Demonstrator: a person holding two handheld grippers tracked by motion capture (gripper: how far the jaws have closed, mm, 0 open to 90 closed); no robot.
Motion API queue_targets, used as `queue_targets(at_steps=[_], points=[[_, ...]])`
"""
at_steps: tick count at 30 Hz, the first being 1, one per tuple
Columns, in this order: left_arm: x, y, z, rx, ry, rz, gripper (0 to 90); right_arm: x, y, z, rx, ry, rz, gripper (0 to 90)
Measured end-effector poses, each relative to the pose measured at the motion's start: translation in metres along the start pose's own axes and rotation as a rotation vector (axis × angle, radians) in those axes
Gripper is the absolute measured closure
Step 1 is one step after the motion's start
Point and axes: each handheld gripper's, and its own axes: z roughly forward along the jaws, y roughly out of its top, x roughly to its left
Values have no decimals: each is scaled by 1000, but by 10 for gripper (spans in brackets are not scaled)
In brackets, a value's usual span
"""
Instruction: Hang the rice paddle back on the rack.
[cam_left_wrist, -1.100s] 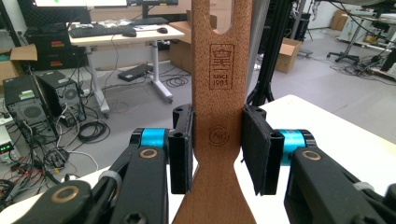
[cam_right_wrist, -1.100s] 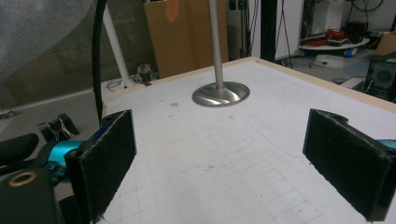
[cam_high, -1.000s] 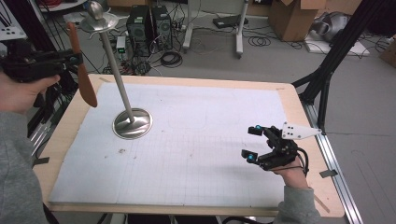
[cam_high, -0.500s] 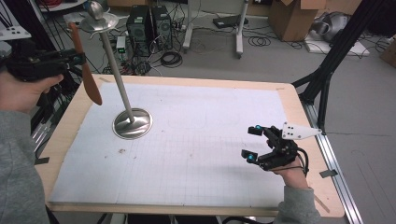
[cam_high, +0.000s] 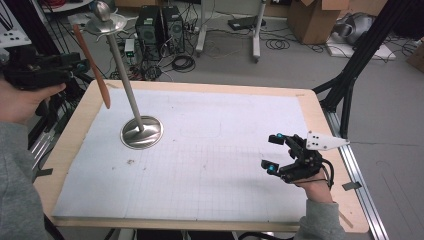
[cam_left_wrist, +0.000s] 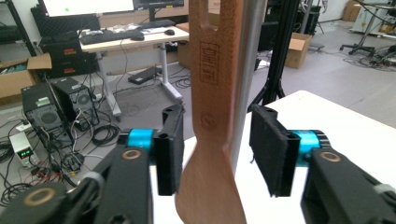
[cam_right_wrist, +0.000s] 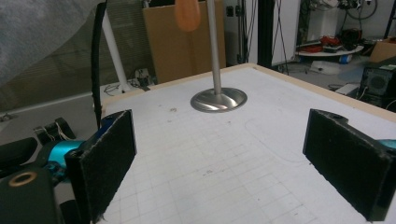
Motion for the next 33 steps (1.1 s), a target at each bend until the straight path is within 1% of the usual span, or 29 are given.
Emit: queue_targets(at_steps=[2,3,4,6,7,8,9,11,12,13,14,18,20,22,24,26,27,28,30,33], points=[[-3,-2,-1,12,7,37,517,0,0,0,-3,-1,-2,84],[-4,-3,-1,19,0,49,490,0,0,-1,-4,-4,-7,84],[-5,-4,-2,22,-13,53,462,0,1,-2,-8,-8,-7,84],[-6,-7,-2,20,-19,62,420,1,2,-5,-13,-12,-7,84],[-7,-8,-2,15,-23,55,393,0,2,-5,-17,-15,-13,84],[-7,-10,-2,15,-24,52,362,1,2,-6,-14,-13,-5,84],[-7,-11,-2,18,-22,49,316,1,2,-6,-14,-13,-8,84],[-6,-15,-3,41,-33,34,287,2,2,-5,-14,-14,-11,84],[-6,-17,-3,65,-32,34,281,2,2,-5,-9,-13,-7,84],[-5,-18,-3,68,-30,34,263,2,2,-5,-8,-13,-8,84],[-5,-21,-5,69,-26,38,256,2,2,-4,-10,-14,-9,84],[-5,-28,-8,52,-34,24,255,1,2,-4,-8,-13,-13,84],[-7,-32,-8,66,-44,39,256,2,2,-4,-3,-14,-8,84],[-9,-35,-8,84,-31,55,260,2,2,-5,-2,-15,-8,84],[-11,-38,-8,87,-24,50,268,2,2,-4,-5,-16,-9,84],[-13,-42,-9,75,-68,67,233,2,2,-4,-2,-16,-9,84],[-14,-44,-10,70,-82,71,197,2,2,-3,-6,-14,-20,84],[-15,-46,-10,67,-86,80,184,2,2,-3,-7,-15,-19,84],[-19,-50,-10,68,-68,91,184,3,2,-3,-2,-12,-9,84],[-22,-55,-9,69,-73,100,185,2,1,-2,1,-12,-13,84]])
